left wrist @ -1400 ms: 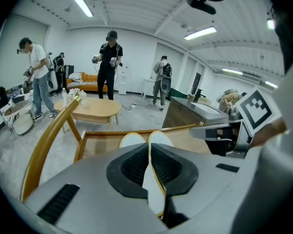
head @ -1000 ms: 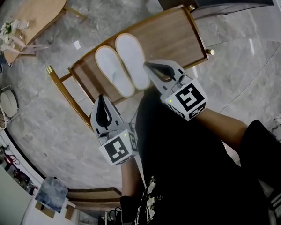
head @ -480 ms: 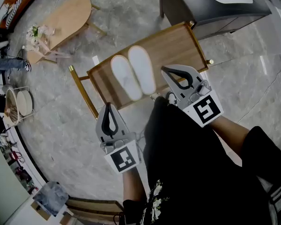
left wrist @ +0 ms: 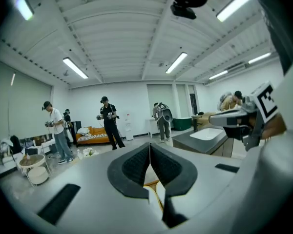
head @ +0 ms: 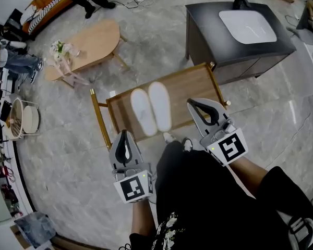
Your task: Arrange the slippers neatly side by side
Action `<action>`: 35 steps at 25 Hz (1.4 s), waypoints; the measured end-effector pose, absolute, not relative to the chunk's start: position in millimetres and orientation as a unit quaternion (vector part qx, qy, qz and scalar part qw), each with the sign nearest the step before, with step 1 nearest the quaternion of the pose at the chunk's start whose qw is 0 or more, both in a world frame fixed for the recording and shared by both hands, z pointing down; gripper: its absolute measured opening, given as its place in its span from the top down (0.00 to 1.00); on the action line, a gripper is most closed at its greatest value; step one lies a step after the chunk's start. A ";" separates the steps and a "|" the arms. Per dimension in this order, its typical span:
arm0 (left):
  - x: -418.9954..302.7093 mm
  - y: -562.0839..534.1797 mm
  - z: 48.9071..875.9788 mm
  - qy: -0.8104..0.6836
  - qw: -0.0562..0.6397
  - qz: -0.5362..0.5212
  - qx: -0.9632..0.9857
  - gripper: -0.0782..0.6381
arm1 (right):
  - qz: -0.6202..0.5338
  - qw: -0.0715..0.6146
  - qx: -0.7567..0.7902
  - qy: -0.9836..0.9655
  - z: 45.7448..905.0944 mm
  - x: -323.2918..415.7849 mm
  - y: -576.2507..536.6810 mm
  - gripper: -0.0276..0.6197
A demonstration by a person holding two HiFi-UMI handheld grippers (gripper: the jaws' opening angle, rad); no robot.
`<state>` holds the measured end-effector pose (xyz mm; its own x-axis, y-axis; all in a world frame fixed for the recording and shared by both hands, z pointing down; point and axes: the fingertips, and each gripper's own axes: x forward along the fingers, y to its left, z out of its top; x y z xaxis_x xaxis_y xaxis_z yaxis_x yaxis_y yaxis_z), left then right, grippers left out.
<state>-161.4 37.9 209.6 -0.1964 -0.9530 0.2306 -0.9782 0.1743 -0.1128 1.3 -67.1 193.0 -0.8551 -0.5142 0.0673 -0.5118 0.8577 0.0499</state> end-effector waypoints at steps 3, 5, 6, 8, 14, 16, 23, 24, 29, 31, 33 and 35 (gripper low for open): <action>-153.5 33.7 203.6 -0.763 0.055 0.092 0.638 0.88 | -0.023 0.046 0.270 -0.962 190.9 14.2 -68.0 0.96; -154.9 22.3 198.7 -0.762 0.040 0.080 0.641 0.88 | -0.026 0.040 0.273 -0.961 190.4 12.1 -77.5 0.96; -154.9 17.7 195.2 -0.763 0.034 0.076 0.641 0.88 | -0.024 0.037 0.274 -0.961 189.3 11.6 -80.9 0.96; -150.5 14.9 191.3 -0.764 0.031 0.073 0.640 0.88 | -0.012 0.035 0.276 -0.961 188.1 14.8 -81.3 0.96; -145.3 11.2 193.6 -0.765 0.029 0.079 0.638 0.88 | 0.017 0.028 0.274 -0.961 189.6 16.2 -80.7 0.96; -144.2 5.8 184.7 -0.764 0.018 0.071 0.641 0.88 | 0.006 0.027 0.265 -0.964 185.0 12.8 -81.9 0.96; -143.0 0.0 179.4 -0.763 0.010 0.071 0.643 0.88 | 0.007 0.019 0.258 -0.966 183.0 8.6 -81.6 0.96; -142.6 -0.6 179.3 -0.763 0.010 0.071 0.642 0.88 | 0.006 0.019 0.258 -0.966 183.0 9.2 -82.7 0.96; -141.8 -3.3 178.5 -0.766 0.009 0.069 0.639 0.88 | 0.007 0.020 0.260 -0.965 181.7 10.0 -88.1 0.96; -142.6 -2.9 180.1 -0.768 0.011 0.068 0.637 0.88 | 0.005 0.018 0.258 -0.966 182.9 8.0 -87.6 0.96; -142.9 -2.1 181.3 -0.770 0.013 0.069 0.635 0.88 | 0.007 0.018 0.255 -0.967 184.5 6.4 -87.0 0.96; -143.0 -3.0 181.1 -0.771 0.013 0.068 0.633 0.88 | 0.008 0.019 0.252 -0.967 185.1 5.0 -87.7 0.96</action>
<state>-143.0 -3.0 181.1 -0.1984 -0.9744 0.1058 -0.9779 0.1894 -0.0890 5.0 -87.7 185.1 -0.8721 -0.4877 0.0401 -0.4882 0.8727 -0.0057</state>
